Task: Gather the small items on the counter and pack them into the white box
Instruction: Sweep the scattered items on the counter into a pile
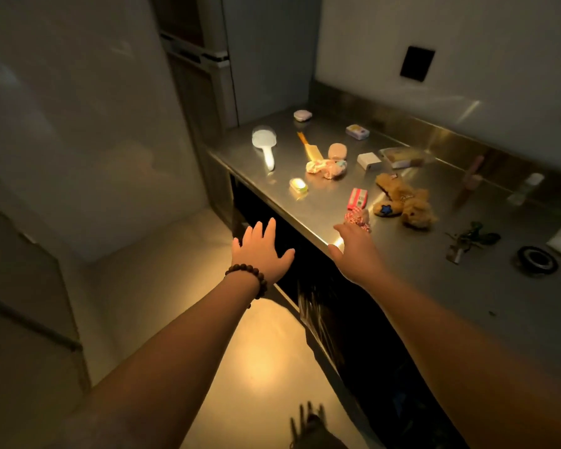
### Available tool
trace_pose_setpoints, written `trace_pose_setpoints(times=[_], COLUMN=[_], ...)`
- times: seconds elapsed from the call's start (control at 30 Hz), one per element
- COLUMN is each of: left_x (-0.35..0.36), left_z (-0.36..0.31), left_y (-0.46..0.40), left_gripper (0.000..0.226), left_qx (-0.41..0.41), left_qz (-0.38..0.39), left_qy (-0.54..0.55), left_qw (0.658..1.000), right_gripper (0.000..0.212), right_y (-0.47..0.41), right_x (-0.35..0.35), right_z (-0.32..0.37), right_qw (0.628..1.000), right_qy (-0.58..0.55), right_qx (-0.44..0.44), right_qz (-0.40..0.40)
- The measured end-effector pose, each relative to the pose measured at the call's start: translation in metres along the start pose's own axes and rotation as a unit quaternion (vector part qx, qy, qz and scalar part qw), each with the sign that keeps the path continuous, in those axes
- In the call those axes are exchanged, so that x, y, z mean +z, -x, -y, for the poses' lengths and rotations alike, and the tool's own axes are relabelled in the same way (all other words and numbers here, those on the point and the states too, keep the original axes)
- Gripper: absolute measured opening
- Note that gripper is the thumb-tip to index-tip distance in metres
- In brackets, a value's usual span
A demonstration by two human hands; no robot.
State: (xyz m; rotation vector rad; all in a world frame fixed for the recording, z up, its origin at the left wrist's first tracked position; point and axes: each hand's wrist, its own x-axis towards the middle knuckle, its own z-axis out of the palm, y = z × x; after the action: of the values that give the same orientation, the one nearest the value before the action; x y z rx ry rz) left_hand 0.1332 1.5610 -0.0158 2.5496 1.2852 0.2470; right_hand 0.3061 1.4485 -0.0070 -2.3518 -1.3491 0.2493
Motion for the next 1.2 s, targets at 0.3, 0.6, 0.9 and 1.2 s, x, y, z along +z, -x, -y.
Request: trace_pose_setpoints(times=[0.3,0.6,0.9,1.2], left_x=[0.024,0.023,0.033,0.055], left_z=[-0.022,-0.051,-0.037,0.010], left_y=[-0.139,-0.270,-0.315,-0.328], left_gripper=[0.079,0.080,0.075,0.090], left_qx=[0.111,0.185,0.226,0.330], left_qz=[0.035,0.058,0.098,0.050], left_qy=[-0.044,-0.062,-0.038,-0.054], left_qw=[0.992,0.979,0.968,0.941], right_gripper=[0.040,0.049,0.057,0.081], right_y=[-0.090,-0.185,-0.197,-0.158], right_x=[0.013,0.003,0.015,0.039], right_z=[-0.034,-0.060,-0.065,-0.051], right_qw=[0.994,0.983,0.977,0.945], right_qy=[-0.013,0.002,0.041,0.208], right_qx=[0.092,0.173,0.198,0.227], right_qz=[-0.055,-0.065,-0.067,-0.109])
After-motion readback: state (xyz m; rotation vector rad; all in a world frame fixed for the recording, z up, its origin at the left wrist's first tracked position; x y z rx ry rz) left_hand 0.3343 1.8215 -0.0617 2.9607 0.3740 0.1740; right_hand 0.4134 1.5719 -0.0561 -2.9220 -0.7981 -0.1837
